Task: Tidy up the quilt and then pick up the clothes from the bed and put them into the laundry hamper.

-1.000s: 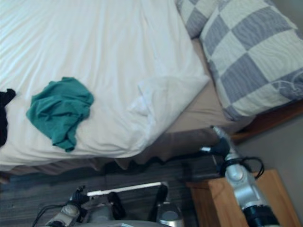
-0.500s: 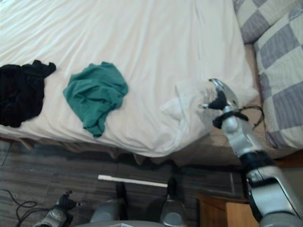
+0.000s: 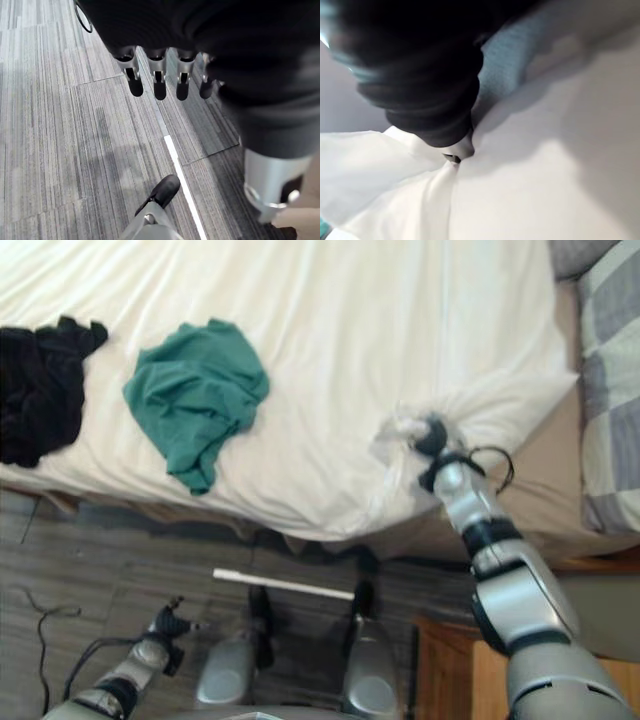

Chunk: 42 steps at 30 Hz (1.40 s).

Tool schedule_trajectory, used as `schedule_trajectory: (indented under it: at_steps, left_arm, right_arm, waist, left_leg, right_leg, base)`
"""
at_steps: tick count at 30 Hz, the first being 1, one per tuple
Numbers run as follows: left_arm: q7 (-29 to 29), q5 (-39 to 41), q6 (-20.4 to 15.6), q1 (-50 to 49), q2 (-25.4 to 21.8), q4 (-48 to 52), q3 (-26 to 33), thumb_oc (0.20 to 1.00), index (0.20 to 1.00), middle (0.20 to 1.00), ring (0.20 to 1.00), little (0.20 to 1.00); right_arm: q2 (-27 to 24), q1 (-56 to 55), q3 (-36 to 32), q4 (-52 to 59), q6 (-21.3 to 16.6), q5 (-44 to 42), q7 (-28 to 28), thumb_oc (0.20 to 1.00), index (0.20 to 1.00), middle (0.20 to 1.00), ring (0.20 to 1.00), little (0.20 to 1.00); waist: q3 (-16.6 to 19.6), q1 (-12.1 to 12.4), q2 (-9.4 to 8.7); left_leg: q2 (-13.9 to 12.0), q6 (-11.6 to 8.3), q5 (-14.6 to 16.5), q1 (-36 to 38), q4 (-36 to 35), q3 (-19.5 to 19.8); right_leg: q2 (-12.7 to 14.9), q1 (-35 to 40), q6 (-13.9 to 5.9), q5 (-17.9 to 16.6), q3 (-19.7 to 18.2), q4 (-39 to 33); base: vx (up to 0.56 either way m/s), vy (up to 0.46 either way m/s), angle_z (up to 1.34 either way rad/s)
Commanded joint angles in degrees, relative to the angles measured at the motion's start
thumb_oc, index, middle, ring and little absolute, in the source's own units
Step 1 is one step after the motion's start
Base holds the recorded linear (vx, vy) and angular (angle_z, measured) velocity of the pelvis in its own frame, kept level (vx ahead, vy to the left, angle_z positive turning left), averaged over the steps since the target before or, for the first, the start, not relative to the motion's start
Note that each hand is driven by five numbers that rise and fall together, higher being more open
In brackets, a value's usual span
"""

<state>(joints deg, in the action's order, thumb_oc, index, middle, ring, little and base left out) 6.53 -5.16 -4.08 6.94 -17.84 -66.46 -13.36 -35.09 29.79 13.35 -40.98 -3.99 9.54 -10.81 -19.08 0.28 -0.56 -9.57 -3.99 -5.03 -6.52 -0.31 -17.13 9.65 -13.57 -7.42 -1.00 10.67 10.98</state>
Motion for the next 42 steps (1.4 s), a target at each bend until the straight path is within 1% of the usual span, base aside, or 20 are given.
schedule_trajectory:
  at_steps: [1,3,5,8,11,15,16,20,22,23,25,26,28,30,32,35,36,38,41,42]
  left_arm:
    - [0.19,-2.46,1.34,0.45,-2.13,-4.97,3.22,1.0,1.0,1.0,1.0,1.0]
    - [-0.51,-3.72,1.73,-0.55,-2.45,-5.22,4.8,1.0,1.0,1.0,1.0,1.0]
    - [-1.18,-4.65,2.07,-1.53,-2.4,-5.77,6.1,1.0,1.0,1.0,1.0,1.0]
    - [-1.42,-4.69,2.08,-2.22,-2.32,-6.07,6.5,1.0,1.0,1.0,1.0,1.0]
    - [-1.34,-4.44,2.41,-2.76,-1.88,-6.22,6.86,1.0,1.0,1.0,1.0,1.0]
    - [-0.71,-3.44,2.4,-2.7,-1.11,-5.6,6.66,1.0,1.0,1.0,1.0,1.0]
    - [-0.35,-3.15,2.17,-2.4,-0.42,-5.09,5.82,1.0,1.0,1.0,1.0,1.0]
    - [-0.23,-3.01,1.65,-1.75,0.06,-4.53,4.44,1.0,1.0,1.0,1.0,1.0]
    - [-0.15,-2.55,1.32,-0.72,-0.22,-3.63,2.82,1.0,1.0,1.0,1.0,1.0]
    - [-0.15,-2.54,1.33,-0.6,-0.19,-3.64,2.97,1.0,1.0,1.0,1.0,1.0]
    - [-0.15,-1.17,0.9,0.07,-0.58,-3.07,1.98,1.0,1.0,1.0,1.0,1.0]
    - [-0.14,0.98,0.69,1.0,-1.1,-2.67,1.89,1.0,1.0,1.0,1.0,1.0]
    - [0.74,4.42,0.43,2.4,-1.96,-1.99,2.17,1.0,1.0,1.0,1.0,1.0]
    - [1.3,5.41,0.5,3.47,-2.49,-2.07,1.81,1.0,1.0,1.0,1.0,1.0]
    - [1.51,5.25,0.47,3.84,-3.26,-2.2,1.26,1.0,1.0,1.0,1.0,1.0]
    - [1.96,5.68,0.66,4.44,-3.61,-2.14,0.95,1.0,1.0,1.0,1.0,1.0]
    - [2.51,6.3,1.05,4.63,-3.4,-2.28,1.58,1.0,1.0,1.0,1.0,1.0]
    - [2.97,6.37,1.46,4.26,-2.86,-2.87,2.52,1.0,1.0,1.0,1.0,1.0]
    - [3.5,5.29,1.78,3.12,-1.67,-3.35,3.46,1.0,1.0,1.0,1.0,1.0]
    - [3.65,4.52,1.94,2.53,-1.03,-3.76,3.59,1.0,1.0,1.0,1.0,1.0]
  right_arm:
    - [-3.64,-12.29,-4.17,0.35,1.79,-3.49,-0.13,1.0,1.0,1.0,1.0,1.0]
    - [-2.99,-21.47,-11.1,3.98,1.15,-5.82,-0.03,1.0,1.0,1.0,1.0,1.0]
    - [-0.24,-29.5,-18.87,3.99,0.01,-10.89,-1.01,1.0,1.0,1.0,1.0,1.0]
    - [1.48,-32.54,-22.6,2.45,-0.45,-13.57,-2.05,1.0,1.0,1.0,1.0,1.0]
    - [3.95,-35.87,-30.08,1.34,-1.06,-19.96,-6.06,1.0,1.0,1.0,1.0,1.0]
    - [3.73,-36.26,-34.19,4.24,-1.88,-21.67,-9.73,1.0,1.0,1.0,1.0,1.0]
    - [2.83,-34.95,-35.28,8.85,-3.07,-21.46,-11.2,0.2,0.2,0.2,0.2,0.2]
    - [0.43,-31.7,-34.27,14.26,-4.39,-19.43,-11.72,0.2,0.2,0.2,0.2,0.2]
    - [-3.74,-24.42,-29.57,17.95,-4.9,-17.09,-11.37,0.2,0.2,0.2,0.2,0.2]
    - [-3.81,-24.12,-29.43,17.81,-4.92,-17.1,-11.4,0.2,0.2,0.2,0.2,0.2]
    - [-6.29,-18.25,-25.89,17.54,-5.46,-16.97,-11.55,0.2,0.2,0.2,0.2,0.2]
    - [-7.74,-13.33,-22.69,15.95,-6.13,-17.91,-11.67,0.2,0.2,0.2,0.2,0.2]
    - [-8.29,-9.37,-19.49,12.98,-5.71,-19.36,-11.68,0.2,0.2,0.2,0.2,0.2]
    - [-8.44,-3.99,-15.77,6.38,-4.93,-20.26,-11.71,0.2,0.2,0.2,0.2,0.2]
    - [-7.87,-1.23,-14.98,0.8,-4.2,-21.57,-12.43,0.2,0.2,0.2,0.2,0.2]
    - [-5.26,-0.45,-15.7,-3.44,-4.61,-24.57,-13.65,0.2,0.2,0.2,0.2,0.2]
    - [-1.99,-2.15,-17.32,-6.02,-4.86,-27.69,-14.24,0.2,0.2,0.2,0.2,0.2]
    - [1.32,-5.82,-18.13,-6.56,-4.97,-28.62,-13.86,0.2,0.2,0.2,0.2,0.2]
    - [6.96,-13.52,-19.2,-9.69,-4.45,-29.07,-12.55,0.2,0.2,0.2,0.2,0.2]
    - [10.51,-17.69,-19.32,-13.31,-3.82,-29.88,-10.83,0.2,0.2,0.2,0.2,0.2]
  waist:
    - [1.68,-2.38,-2.41]
    - [3.19,-3.5,-2.64]
    - [4.78,-5.52,-2.93]
    - [5.54,-6.26,-3.14]
    - [6.41,-8.02,-3.24]
    - [6.62,-8.37,-3.26]
    - [6.35,-8.35,-3.16]
    - [5.33,-7.74,-2.79]
    - [3.63,-6.19,-2.08]
    - [3.6,-6.31,-2.1]
    - [1.88,-4.86,-1.74]
    - [0.01,-4.07,-1.53]
    - [-1.15,-2.92,-1.26]
    - [-2.67,-2.26,-0.66]
    - [-4.0,-1.87,0.06]
    - [-5.63,-1.77,0.58]
    - [-7.03,-1.87,0.82]
    - [-7.68,-2.15,0.72]
    - [-7.54,-2.82,0.27]
    - [-7.1,-3.3,-0.18]
  left_leg:
    - [-3.84,-5.22,-2.82,3.36,-1.87,-1.14]
    - [-3.55,-5.36,-3.15,4.94,-3.88,-2.32]
    - [-3.56,-5.48,-2.28,7.15,-4.69,-3.77]
    - [-3.48,-5.41,-2.05,8.11,-4.69,-4.54]
    - [-3.4,-5.04,-1.1,9.69,-4.69,-5.2]
    - [-3.43,-4.92,-0.78,10.26,-4.69,-5.36]
    - [-3.4,-4.85,-0.77,10.17,-4.69,-5.18]
    - [-3.34,-4.82,-1.07,9.62,-4.69,-4.83]
    - [-3.19,-4.82,-1.42,8.21,-4.6,-4.03]
    - [-3.17,-4.77,-1.81,7.98,-4.69,-4.03]
    - [-3.02,-4.74,-2.34,5.96,-3.82,-3.19]
    - [-3.15,-4.81,-2.35,3.17,-1.53,-2.33]
    - [-3.4,-5.18,-2.3,-0.24,1.33,-1.42]
    - [-3.97,-5.41,-1.96,-4.17,4.41,-0.46]
    - [-4.5,-5.59,-1.35,-7.14,6.7,-0.03]
    - [-4.86,-5.2,-1.0,-10.23,9.14,0.34]
    - [-5.91,-4.73,0.7,-13.64,13.66,0.85]
    - [-6.52,-4.38,1.75,-14.84,16.03,0.96]
    - [-6.37,-4.13,2.52,-13.38,15.57,0.67]
    - [-5.93,-4.22,2.46,-11.39,13.6,0.29]
  right_leg:
    - [0.87,5.21,-1.91,-6.67,0.2,-9.69]
    - [0.64,6.44,-2.44,-7.52,-0.11,-11.99]
    - [0.27,7.9,-3.03,-8.15,-0.97,-13.75]
    - [0.11,8.38,-3.14,-8.54,-1.49,-14.18]
    - [0.2,8.89,-3.24,-8.41,-2.37,-13.83]
    - [0.41,9.04,-3.39,-8.66,-2.71,-13.75]
    - [0.47,8.8,-3.46,-8.79,-3.01,-13.74]
    - [0.54,8.28,-3.54,-8.77,-3.0,-13.45]
    - [0.81,7.07,-3.58,-8.45,-2.78,-12.8]
    - [0.81,6.77,-3.47,-8.68,-2.81,-12.74]
    - [1.26,5.2,-3.33,-8.7,-2.69,-11.68]
    - [1.7,3.28,-3.15,-8.6,-2.55,-10.15]
    - [2.16,1.39,-2.69,-8.44,-2.1,-8.48]
    - [2.48,-1.33,-2.25,-7.68,-1.36,-6.0]
    - [3.0,-4.13,-2.15,-6.55,-1.12,-3.14]
    - [3.24,-7.54,-1.66,-6.19,-1.27,-0.1]
    - [3.44,-10.59,-1.24,-4.77,-1.25,3.89]
    - [3.32,-12.12,-0.99,-4.15,-1.18,5.75]
    - [3.41,-11.19,-1.02,-4.15,-1.03,5.06]
    - [3.51,-9.37,-1.27,-4.56,-0.94,3.18]
  base:
    - [0.05,0.029,-0.04]
    - [0.06,0.04,-0.16]
    - [0.08,0.044,-0.17]
    - [0.04,0.04,-0.3]
    - [0.07,0.056,-0.24]
    - [0.03,0.023,-0.23]
    - [0.01,0.012,-0.11]
    - [-0.02,-0.006,-0.1]
    - [-0.06,-0.021,0.0]
    - [-0.09,-0.033,0.0]
    - [-0.13,-0.061,0.17]
    - [-0.18,-0.103,0.25]
    - [-0.12,-0.097,0.28]
    - [-0.11,-0.057,0.38]
    - [-0.12,-0.011,0.23]
    - [-0.1,0.01,0.2]
    - [-0.14,0.02,0.12]
    - [-0.08,0.018,0.11]
    - [0.0,0.05,0.09]
    - [0.03,0.061,0.01]
